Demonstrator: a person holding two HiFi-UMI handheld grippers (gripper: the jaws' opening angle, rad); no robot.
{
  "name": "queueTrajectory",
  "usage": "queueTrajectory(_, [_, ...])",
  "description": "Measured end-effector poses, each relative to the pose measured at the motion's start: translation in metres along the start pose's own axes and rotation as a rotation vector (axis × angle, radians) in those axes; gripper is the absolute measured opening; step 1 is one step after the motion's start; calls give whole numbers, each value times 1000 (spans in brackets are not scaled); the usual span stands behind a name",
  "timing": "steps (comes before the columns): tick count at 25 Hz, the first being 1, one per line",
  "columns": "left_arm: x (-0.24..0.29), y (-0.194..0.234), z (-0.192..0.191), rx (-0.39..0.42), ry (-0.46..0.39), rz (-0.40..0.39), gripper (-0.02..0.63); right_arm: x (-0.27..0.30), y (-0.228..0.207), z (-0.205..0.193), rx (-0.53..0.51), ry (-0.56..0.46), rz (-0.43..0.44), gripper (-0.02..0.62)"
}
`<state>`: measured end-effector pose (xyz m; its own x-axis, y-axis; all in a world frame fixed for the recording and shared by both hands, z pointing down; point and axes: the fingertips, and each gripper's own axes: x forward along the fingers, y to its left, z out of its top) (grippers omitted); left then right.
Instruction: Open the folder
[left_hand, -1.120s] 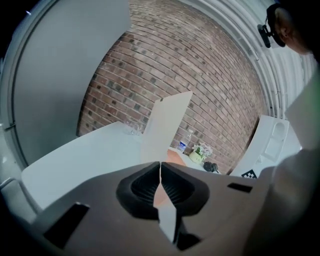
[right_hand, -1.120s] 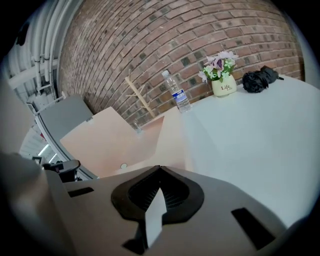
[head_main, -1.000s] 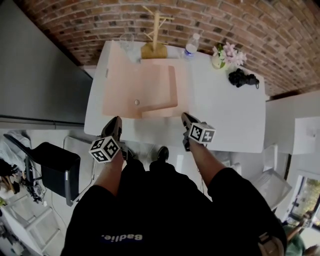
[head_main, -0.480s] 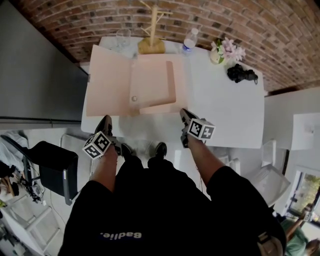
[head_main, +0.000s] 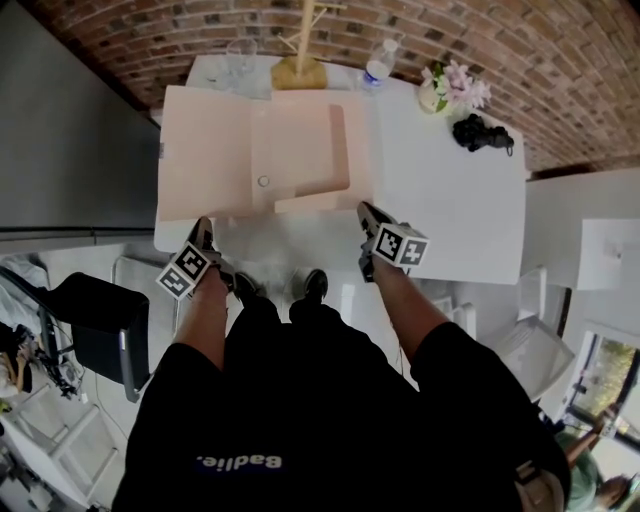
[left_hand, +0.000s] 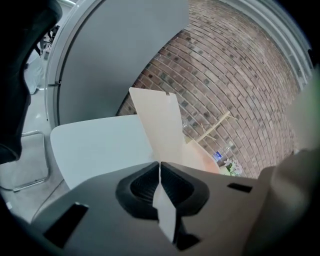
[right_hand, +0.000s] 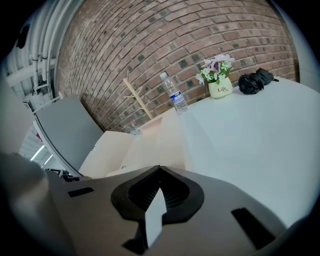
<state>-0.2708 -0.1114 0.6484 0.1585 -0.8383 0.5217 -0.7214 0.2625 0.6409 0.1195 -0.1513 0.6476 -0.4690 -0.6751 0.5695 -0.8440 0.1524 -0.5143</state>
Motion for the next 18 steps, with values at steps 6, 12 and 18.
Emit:
queueTrajectory(6, [5, 10, -3, -27, 15, 15, 8, -1, 0, -1, -3, 2, -10, 29])
queueTrajectory(12, [-2, -1, -3, -36, 13, -23, 8, 0, -1, -2, -17, 18, -23, 29])
queueTrajectory(18, [-8, -18, -1, -21, 16, -80, 8, 0, -3, -2, -11, 30, -20, 29])
